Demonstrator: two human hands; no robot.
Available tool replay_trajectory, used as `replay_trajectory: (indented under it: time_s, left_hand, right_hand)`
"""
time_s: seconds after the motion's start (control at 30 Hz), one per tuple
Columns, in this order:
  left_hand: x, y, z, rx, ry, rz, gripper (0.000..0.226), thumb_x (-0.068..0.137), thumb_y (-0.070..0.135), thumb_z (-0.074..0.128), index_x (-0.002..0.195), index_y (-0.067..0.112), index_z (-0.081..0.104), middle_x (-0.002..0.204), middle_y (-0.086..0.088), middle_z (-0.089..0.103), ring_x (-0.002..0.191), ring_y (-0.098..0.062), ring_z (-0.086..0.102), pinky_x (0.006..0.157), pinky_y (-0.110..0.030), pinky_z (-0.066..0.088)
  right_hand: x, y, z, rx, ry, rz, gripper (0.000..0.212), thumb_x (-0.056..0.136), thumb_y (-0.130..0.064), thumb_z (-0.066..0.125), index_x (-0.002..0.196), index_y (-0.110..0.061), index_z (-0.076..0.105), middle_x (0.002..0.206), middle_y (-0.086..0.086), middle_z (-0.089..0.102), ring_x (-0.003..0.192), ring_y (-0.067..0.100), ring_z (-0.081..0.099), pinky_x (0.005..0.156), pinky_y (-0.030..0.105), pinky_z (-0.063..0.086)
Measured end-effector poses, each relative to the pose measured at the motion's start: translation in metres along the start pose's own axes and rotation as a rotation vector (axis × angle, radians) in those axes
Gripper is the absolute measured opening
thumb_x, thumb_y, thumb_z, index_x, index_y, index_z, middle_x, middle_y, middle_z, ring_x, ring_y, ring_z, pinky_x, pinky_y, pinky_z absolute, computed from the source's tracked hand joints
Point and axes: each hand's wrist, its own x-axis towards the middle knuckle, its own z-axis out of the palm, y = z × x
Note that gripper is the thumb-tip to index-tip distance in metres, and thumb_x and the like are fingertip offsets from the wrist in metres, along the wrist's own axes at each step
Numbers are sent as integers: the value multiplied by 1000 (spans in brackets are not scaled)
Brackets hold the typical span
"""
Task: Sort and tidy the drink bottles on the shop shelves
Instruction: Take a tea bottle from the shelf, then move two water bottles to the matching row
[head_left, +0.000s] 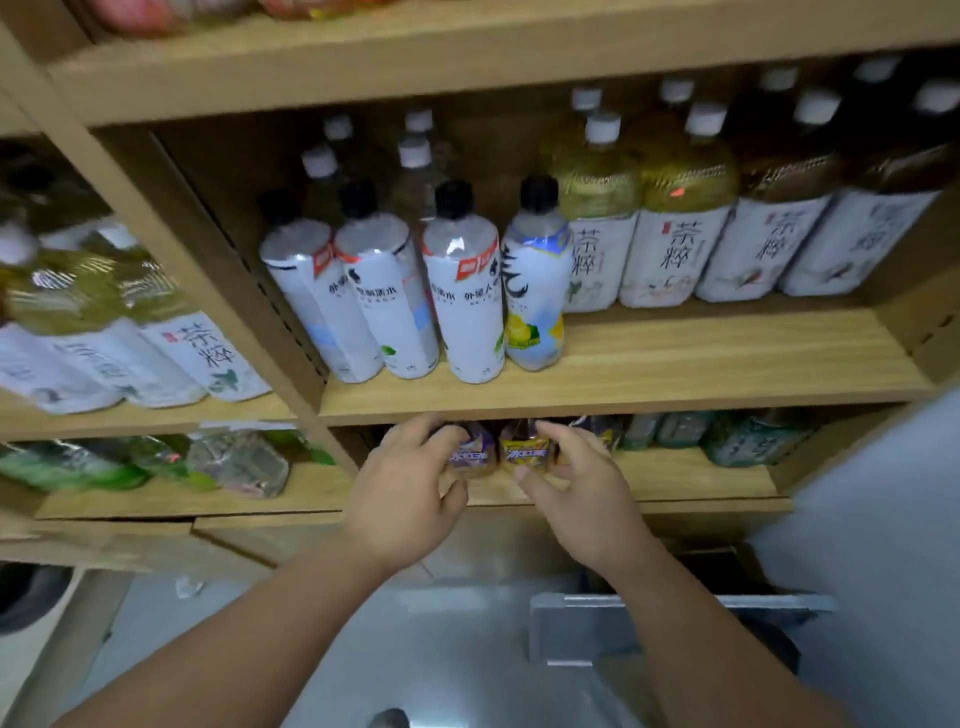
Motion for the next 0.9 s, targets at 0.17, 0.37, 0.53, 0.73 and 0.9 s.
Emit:
replay_trajectory:
  time_s: [0.17,0.37,0.53,0.73,0.9]
  left_hand:
    - [-3,12,-71,4,72,-71,51,85,34,71,132,21,59,139,-5,54,127,-29,53,105,-38,45]
    - [7,7,-114,-47,144,-84,60,85,35,74,139,21,53,149,-6,45,137,-30,43,112,-43,41]
    - [36,0,-141,-98,195,-6,67,85,36,75,145,20,49,151,-4,43,138,-28,42,109,-43,42]
    - [72,-17,-169,92,306,150,62,80,53,57,133,20,57,119,-10,58,107,-39,53,91,-50,48]
    - [96,-16,-183,171,242,228,63,81,50,72,138,28,57,125,-7,64,117,-43,54,89,-52,51]
  right_hand:
    - [-12,-53,-37,-49,9,-53,56,91,-47,70,143,-31,54,140,-11,44,116,11,59,103,37,50]
    - [0,-104,-58,-41,94,-74,55,92,-43,71,143,-33,52,132,-13,42,116,12,55,98,37,51]
    - [19,-139,-61,-42,264,-106,59,92,-42,71,146,-34,47,144,-6,42,126,12,50,105,36,46]
    - [34,-167,-61,-95,416,-72,68,94,-32,71,154,-23,39,153,1,38,140,15,37,109,24,31]
    - [49,-183,-58,-192,401,-103,53,102,-24,60,151,-18,41,145,7,45,136,22,41,96,19,31]
